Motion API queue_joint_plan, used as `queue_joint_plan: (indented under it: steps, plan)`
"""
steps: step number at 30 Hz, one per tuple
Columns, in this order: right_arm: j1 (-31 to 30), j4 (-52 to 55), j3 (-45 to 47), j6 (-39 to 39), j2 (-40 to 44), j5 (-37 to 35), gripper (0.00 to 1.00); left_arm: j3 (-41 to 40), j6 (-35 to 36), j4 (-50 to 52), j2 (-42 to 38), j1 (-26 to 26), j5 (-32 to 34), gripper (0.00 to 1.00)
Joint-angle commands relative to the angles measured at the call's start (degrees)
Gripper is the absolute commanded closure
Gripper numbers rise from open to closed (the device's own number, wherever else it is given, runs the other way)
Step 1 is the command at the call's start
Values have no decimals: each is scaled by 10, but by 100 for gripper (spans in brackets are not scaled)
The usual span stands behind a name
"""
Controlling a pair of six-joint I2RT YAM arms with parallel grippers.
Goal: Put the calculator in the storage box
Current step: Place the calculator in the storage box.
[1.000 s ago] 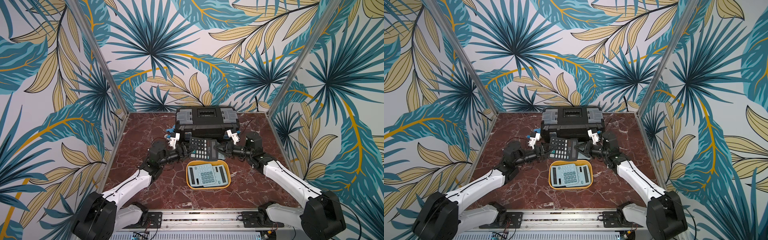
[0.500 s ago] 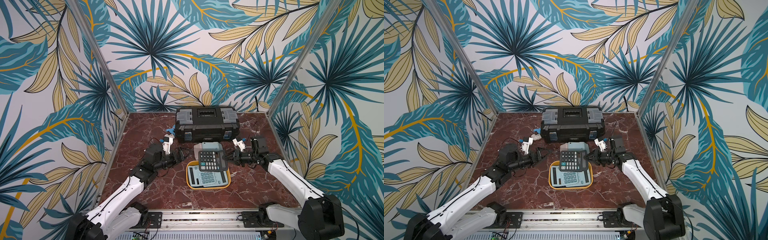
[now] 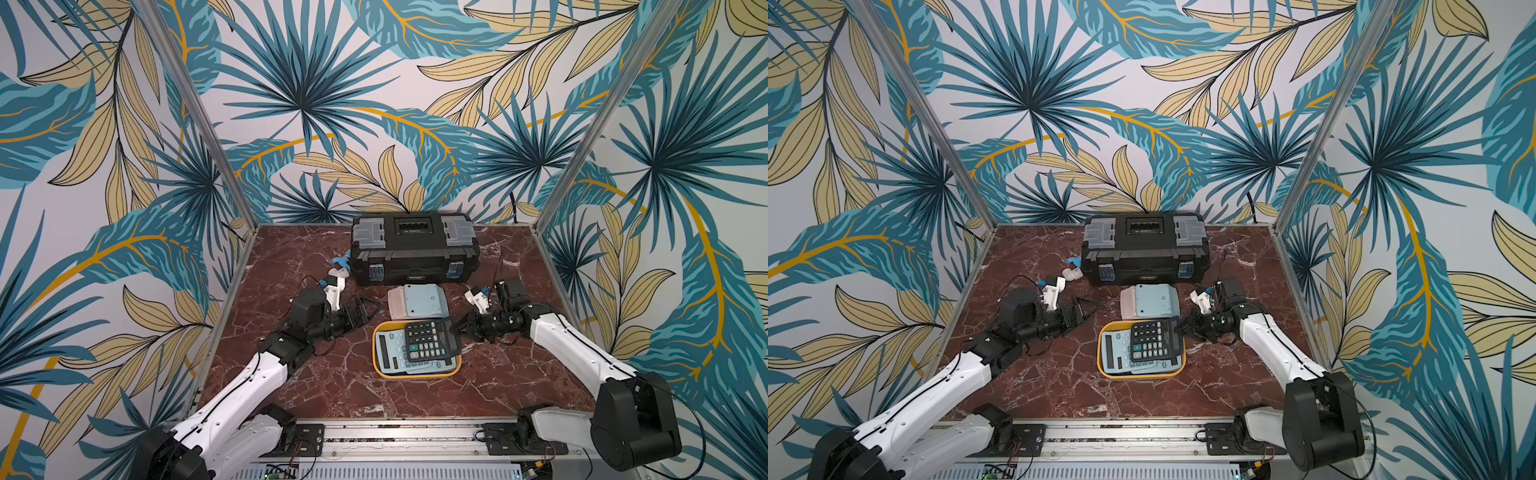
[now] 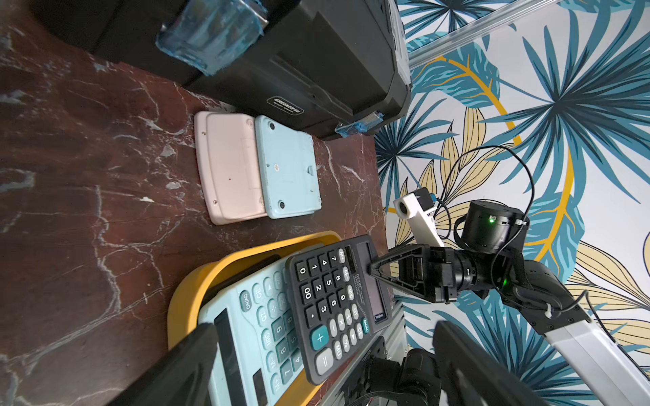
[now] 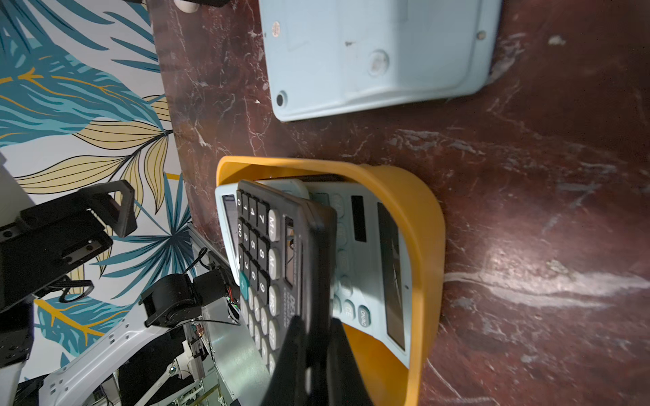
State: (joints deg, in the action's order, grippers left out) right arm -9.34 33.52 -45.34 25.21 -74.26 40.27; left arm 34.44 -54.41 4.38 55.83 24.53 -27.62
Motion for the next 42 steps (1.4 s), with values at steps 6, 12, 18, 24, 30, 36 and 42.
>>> queue_joint_plan:
  steps: [6, 12, 18, 24, 30, 36, 42]
  plan:
    - [-5, 9, -15, -21, -14, -3, 100, 21, 10, -5, -1, -3, 2, 0]
    - [-11, 11, -12, -24, -14, -11, 100, 21, 9, -9, 0, -4, 0, 0]
    - [-21, 19, -13, -30, -21, -24, 100, 20, 10, -6, -5, -3, 0, 0]
    - [-32, 35, -8, -34, -9, -48, 98, 20, 10, -5, -11, -4, -2, 0]
    - [-32, 42, -11, -39, -18, -65, 85, 23, 10, -6, -9, -4, -8, 0]
    - [-32, 46, -12, -40, -19, -75, 78, 25, 9, -6, -9, -5, -7, 0]
    - [-32, 47, -13, -39, -19, -81, 78, 27, 8, -7, -7, -5, -9, 0]
